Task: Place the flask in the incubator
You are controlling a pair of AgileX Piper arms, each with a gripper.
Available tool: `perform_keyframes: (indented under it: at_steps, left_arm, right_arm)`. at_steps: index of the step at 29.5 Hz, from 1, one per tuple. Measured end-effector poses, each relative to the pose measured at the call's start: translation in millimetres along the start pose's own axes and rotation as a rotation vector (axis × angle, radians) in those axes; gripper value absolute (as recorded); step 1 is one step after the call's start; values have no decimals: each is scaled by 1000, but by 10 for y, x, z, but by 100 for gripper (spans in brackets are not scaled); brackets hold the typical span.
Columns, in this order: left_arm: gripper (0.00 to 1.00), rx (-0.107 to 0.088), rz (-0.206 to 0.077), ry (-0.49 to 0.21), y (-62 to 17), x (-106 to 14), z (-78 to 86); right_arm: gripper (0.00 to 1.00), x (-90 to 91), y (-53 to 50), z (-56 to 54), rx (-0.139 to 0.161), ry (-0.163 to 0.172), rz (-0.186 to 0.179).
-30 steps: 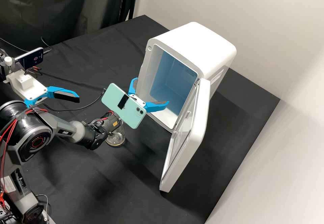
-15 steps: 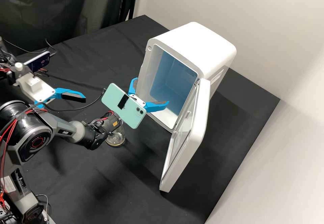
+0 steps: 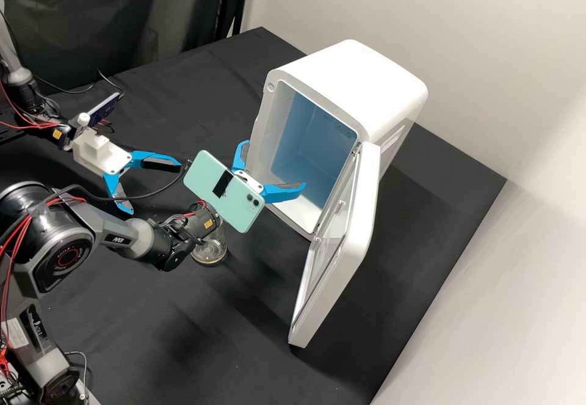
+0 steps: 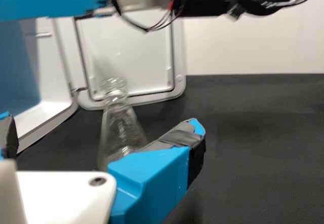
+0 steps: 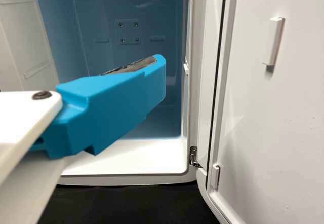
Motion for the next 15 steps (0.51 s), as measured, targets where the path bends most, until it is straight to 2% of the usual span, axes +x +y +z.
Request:
perform_keyframes:
  at_steps: [4,6,8,12,14,15]
  left_arm:
    - [100,-4,-2,22,7,-29,-120]
    - [100,-12,-12,11,-3,-60,-154]
    - [100,-6,-26,10,-22,-108,-205]
    - [100,-8,-62,10,-63,-264,-296]
    - [100,-13,-71,17,-55,-377,-342]
    - [100,-9,-71,15,-37,-427,-355]
  right_arm:
    - [100,0,0,0,0,0,0]
    - [100,0,0,0,0,0,0]
    - [100,0,0,0,0,0,0]
    - [100,0,0,0,0,0,0]
    - [100,0,0,0,0,0,0]
    - [100,0,0,0,0,0,0]
